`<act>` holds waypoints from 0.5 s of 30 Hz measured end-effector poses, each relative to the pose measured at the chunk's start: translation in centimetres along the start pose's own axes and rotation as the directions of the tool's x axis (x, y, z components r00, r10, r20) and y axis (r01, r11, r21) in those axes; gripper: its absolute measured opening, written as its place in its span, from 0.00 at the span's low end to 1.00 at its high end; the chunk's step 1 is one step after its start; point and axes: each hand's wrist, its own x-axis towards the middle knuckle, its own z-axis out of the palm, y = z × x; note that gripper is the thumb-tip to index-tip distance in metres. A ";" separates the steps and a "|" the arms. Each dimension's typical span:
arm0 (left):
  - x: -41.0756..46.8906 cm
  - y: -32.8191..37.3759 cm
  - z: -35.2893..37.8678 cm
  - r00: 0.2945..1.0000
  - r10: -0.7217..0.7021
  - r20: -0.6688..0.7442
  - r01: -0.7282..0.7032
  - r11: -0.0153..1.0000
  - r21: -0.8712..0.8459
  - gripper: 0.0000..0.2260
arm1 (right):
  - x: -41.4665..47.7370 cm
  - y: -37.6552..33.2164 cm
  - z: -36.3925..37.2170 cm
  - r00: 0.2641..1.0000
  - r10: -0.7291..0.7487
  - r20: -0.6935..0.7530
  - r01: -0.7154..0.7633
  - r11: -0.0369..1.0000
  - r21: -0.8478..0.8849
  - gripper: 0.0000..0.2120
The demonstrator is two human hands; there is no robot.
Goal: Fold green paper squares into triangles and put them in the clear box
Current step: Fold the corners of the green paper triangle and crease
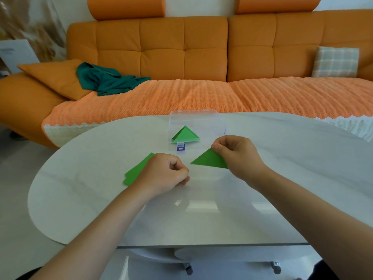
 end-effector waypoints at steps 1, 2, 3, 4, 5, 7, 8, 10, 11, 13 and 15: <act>0.1 -0.2 -0.3 1.000 0.012 -0.022 -0.012 1.000 0.016 0.07 | 0.1 0.0 -0.1 1.000 0.005 -0.009 -0.005 1.000 0.015 0.08; 0.2 -0.2 -0.5 0.998 0.030 -0.054 -0.030 0.999 0.011 0.07 | 0.1 -0.1 -0.1 1.000 0.009 -0.008 -0.009 1.000 0.030 0.08; 0.2 -0.1 -0.6 0.994 0.056 -0.093 -0.057 0.998 -0.016 0.06 | 0.1 -0.1 0.0 1.000 0.011 0.000 -0.011 0.999 0.037 0.07; 0.3 0.1 -0.6 0.988 0.090 -0.126 -0.096 0.994 -0.048 0.05 | 0.1 -0.1 0.2 1.000 0.009 0.014 -0.010 0.999 0.036 0.07; 0.3 0.3 -0.6 0.982 0.130 -0.139 -0.141 0.988 -0.069 0.04 | -0.1 -0.2 0.5 0.999 0.004 0.032 -0.005 0.999 0.034 0.07; 0.5 0.3 -0.4 0.973 0.201 -0.112 -0.206 0.978 -0.037 0.06 | -0.4 -0.3 1.1 0.998 -0.018 0.064 0.015 0.999 0.042 0.07; 0.6 0.3 -0.2 0.972 0.215 -0.095 -0.216 0.976 -0.005 0.04 | -0.5 -0.3 1.4 0.997 -0.031 0.072 0.028 0.998 0.050 0.06; 0.7 0.3 0.0 0.974 0.212 -0.083 -0.211 0.977 0.011 0.02 | -0.5 -0.5 1.8 0.996 -0.046 0.079 0.041 0.996 0.073 0.05; 0.9 0.3 0.0 0.973 0.211 -0.095 -0.212 0.977 -0.002 0.04 | -0.5 -0.6 1.8 0.995 -0.049 0.085 0.041 0.996 0.084 0.04; 1.1 0.4 -0.3 0.961 0.237 -0.143 -0.238 0.971 0.010 0.06 | -0.3 -0.6 1.8 0.993 -0.047 0.104 0.041 0.997 0.064 0.02; 1.4 0.5 -0.9 0.944 0.286 -0.162 -0.281 0.958 0.057 0.06 | -0.1 -0.6 1.6 0.992 -0.034 0.121 0.037 0.999 -0.020 0.02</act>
